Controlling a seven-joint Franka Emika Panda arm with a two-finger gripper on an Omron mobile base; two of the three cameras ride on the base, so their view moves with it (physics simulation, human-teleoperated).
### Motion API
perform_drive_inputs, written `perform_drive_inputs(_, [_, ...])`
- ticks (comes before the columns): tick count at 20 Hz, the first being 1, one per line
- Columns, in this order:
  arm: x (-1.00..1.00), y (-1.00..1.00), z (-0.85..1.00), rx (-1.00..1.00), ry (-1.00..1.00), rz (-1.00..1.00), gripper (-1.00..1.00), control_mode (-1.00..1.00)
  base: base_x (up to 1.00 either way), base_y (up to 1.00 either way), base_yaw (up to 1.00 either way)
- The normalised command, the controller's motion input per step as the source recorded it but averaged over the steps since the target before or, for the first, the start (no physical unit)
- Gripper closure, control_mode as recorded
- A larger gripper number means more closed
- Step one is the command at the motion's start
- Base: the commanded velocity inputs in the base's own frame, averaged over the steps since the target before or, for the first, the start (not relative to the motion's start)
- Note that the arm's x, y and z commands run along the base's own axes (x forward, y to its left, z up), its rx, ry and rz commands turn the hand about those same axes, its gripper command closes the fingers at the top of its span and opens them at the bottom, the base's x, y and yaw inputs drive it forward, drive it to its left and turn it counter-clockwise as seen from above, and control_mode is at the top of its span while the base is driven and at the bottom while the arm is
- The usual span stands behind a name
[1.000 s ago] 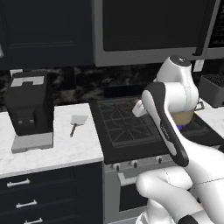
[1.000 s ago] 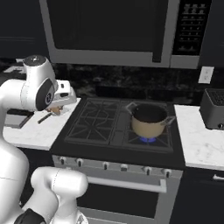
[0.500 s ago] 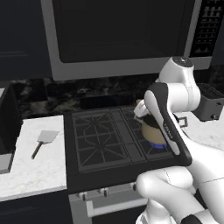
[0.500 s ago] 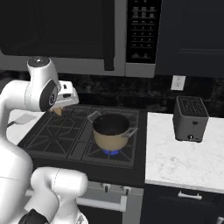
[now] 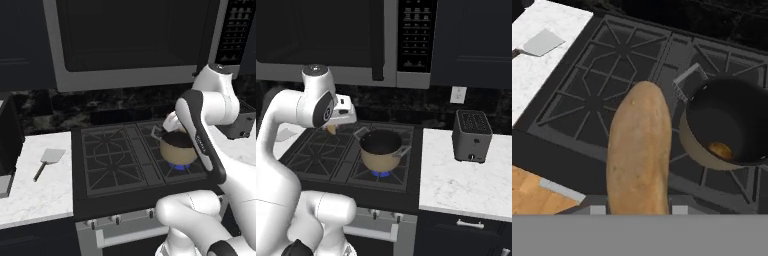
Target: Put the mushroom and sweet potato in the pot. Retrieve the spatula and lightly stir the vegetables in the pot.
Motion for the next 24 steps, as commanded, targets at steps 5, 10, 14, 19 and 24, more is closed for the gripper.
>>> perform_drive_inputs(5, [0.21,-0.58,-0.36,0.06,0.06,-0.20,1.00,-1.00,0.00,0.00,0.00])
perform_drive_inputs(10, [0.19,-0.44,-0.28,0.01,0.00,-0.05,1.00,-1.00,0.00,0.00,0.00])
perform_drive_inputs(14, [0.29,-0.61,-0.46,-0.18,0.04,-0.10,1.00,-1.00,0.00,0.00,0.00])
perform_drive_inputs(19, [0.57,-0.15,-0.36,-0.12,0.10,-0.01,1.00,-1.00,0.00,0.00,0.00])
perform_drive_inputs(24, [0.57,0.00,-0.09,0.00,0.14,0.00,1.00,-1.00,0.00,0.00,0.00])
